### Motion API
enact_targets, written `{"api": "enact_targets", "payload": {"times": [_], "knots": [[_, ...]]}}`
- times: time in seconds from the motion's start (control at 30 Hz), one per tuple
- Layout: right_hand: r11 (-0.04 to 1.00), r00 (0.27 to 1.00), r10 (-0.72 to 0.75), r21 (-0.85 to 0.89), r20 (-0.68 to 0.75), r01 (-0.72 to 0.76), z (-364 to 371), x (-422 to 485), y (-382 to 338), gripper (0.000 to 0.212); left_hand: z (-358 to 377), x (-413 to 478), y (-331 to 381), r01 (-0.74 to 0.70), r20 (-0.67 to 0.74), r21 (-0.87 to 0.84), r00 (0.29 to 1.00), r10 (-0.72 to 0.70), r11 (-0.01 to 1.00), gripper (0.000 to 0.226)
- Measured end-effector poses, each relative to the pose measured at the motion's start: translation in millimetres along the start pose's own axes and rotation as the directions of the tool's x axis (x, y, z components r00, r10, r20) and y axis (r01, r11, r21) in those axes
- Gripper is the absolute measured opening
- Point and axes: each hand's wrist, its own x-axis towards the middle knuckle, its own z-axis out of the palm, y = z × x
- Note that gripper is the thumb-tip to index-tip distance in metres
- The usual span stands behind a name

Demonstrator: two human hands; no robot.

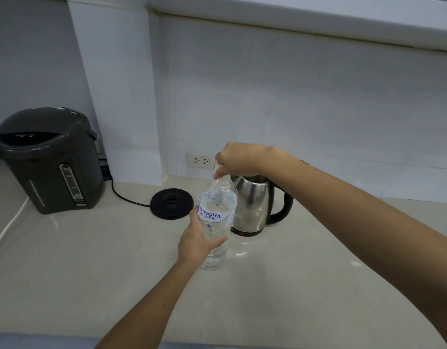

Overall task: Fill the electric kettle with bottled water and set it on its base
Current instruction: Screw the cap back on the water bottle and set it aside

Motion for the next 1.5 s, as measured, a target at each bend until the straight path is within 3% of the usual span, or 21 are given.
{"api": "enact_targets", "payload": {"times": [0.1, 0.4, 0.63, 0.73, 0.83, 0.97, 1.07, 1.13, 1.23, 1.5], "knots": [[0.990, 0.994, 0.096, -0.098, -0.056, -0.101, 8.3, 2.7, -8.7, 0.055, -0.3, -0.3, -0.1, 0.006, 0.006, -0.003, 1.000, -0.006, 1.000, 0.108], [0.988, 0.998, 0.062, 0.140, 0.018, -0.064, 2.4, -11.7, -5.6, 0.028, 1.7, -0.1, -4.7, 0.002, -0.013, -0.013, 1.000, -0.002, 1.000, 0.104], [0.978, 0.986, 0.164, 0.136, -0.016, -0.160, 12.8, -9.4, -13.2, 0.045, 4.5, -3.8, -4.9, 0.026, -0.024, -0.038, 0.999, -0.027, 0.999, 0.098], [0.948, 0.971, 0.218, 0.258, -0.094, -0.188, 21.1, -7.6, -16.5, 0.043, 0.5, -3.5, -6.9, 0.012, -0.005, -0.053, 1.000, -0.013, 0.999, 0.105], [0.839, 0.919, 0.341, 0.506, -0.196, -0.203, 47.5, -10.8, -17.6, 0.048, -2.3, -0.1, -12.4, -0.042, 0.054, -0.142, 0.997, 0.050, 0.989, 0.105], [0.548, 0.789, 0.551, 0.831, -0.273, -0.095, 81.2, -11.8, -17.9, 0.050, -7.3, 6.7, -19.6, -0.032, 0.222, -0.274, 0.970, 0.096, 0.961, 0.100], [0.447, 0.808, 0.548, 0.893, -0.217, -0.063, 101.2, -7.9, -28.8, 0.080, -12.9, 8.1, -38.1, 0.065, 0.448, -0.301, 0.890, 0.081, 0.951, 0.093], [0.447, 0.821, 0.530, 0.893, -0.214, -0.056, 116.1, -3.7, -37.6, 0.092, -13.6, 8.4, -52.5, 0.081, 0.515, -0.262, 0.855, 0.068, 0.962, 0.093], [0.449, 0.793, 0.547, 0.894, -0.268, -0.007, 126.6, 1.8, -38.1, 0.096, -13.2, 11.6, -56.9, 0.060, 0.463, -0.180, 0.886, 0.031, 0.982, 0.087], [0.508, 0.829, 0.464, 0.860, -0.311, 0.038, 132.0, -13.8, 3.8, 0.086, 4.4, 11.0, -30.6, -0.032, 0.333, 0.044, 0.943, 0.016, 0.998, 0.085]]}}
